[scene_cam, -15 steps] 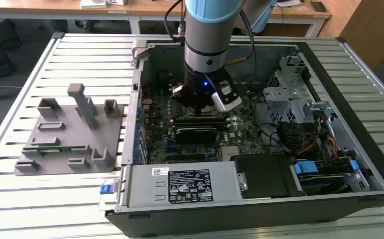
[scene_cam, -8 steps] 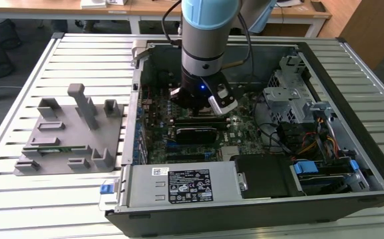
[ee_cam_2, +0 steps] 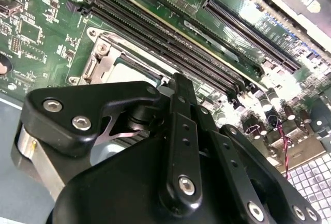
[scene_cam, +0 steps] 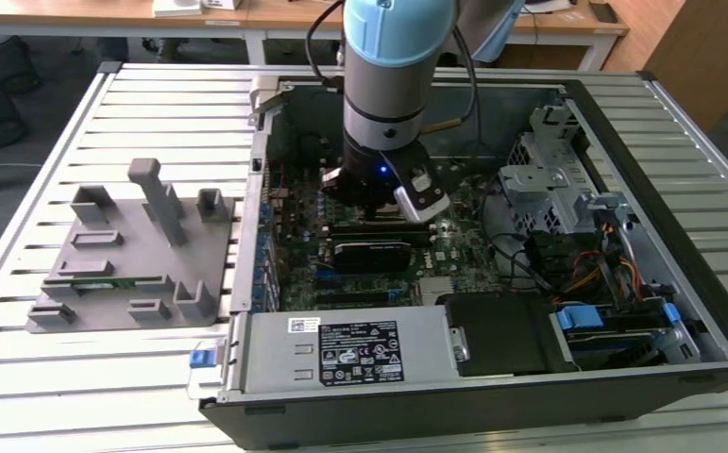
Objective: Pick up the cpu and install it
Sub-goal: 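Install the second cpu locking lever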
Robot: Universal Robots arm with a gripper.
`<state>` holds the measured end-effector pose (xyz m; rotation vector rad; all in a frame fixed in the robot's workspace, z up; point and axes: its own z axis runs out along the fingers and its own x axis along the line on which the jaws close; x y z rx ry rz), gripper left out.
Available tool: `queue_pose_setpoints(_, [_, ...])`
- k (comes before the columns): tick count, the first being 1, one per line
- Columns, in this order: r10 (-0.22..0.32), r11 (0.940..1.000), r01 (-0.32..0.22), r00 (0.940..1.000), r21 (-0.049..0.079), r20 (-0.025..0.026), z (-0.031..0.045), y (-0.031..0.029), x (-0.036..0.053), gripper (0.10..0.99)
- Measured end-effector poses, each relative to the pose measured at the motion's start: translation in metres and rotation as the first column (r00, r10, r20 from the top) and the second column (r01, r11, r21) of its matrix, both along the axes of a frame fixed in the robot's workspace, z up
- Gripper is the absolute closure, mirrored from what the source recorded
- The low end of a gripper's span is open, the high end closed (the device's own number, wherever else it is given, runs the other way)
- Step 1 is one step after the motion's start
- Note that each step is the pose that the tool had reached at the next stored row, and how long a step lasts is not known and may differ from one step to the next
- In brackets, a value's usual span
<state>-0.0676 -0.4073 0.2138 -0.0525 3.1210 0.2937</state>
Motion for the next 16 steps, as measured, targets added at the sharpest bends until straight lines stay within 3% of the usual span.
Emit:
queue_pose_setpoints(6, [-0.001,0.9996,0.001,1.0,0.027,0.0,0.0,-0.0076,-0.0001,0.98])
queue_pose_setpoints(10, [-0.001,0.9995,0.001,1.0,0.031,-0.0001,-0.0005,-0.0113,-0.0009,0.98])
queue_pose_setpoints(16, [-0.001,0.9993,0.001,1.0,0.036,-0.0001,-0.005,-0.0119,-0.0029,0.98])
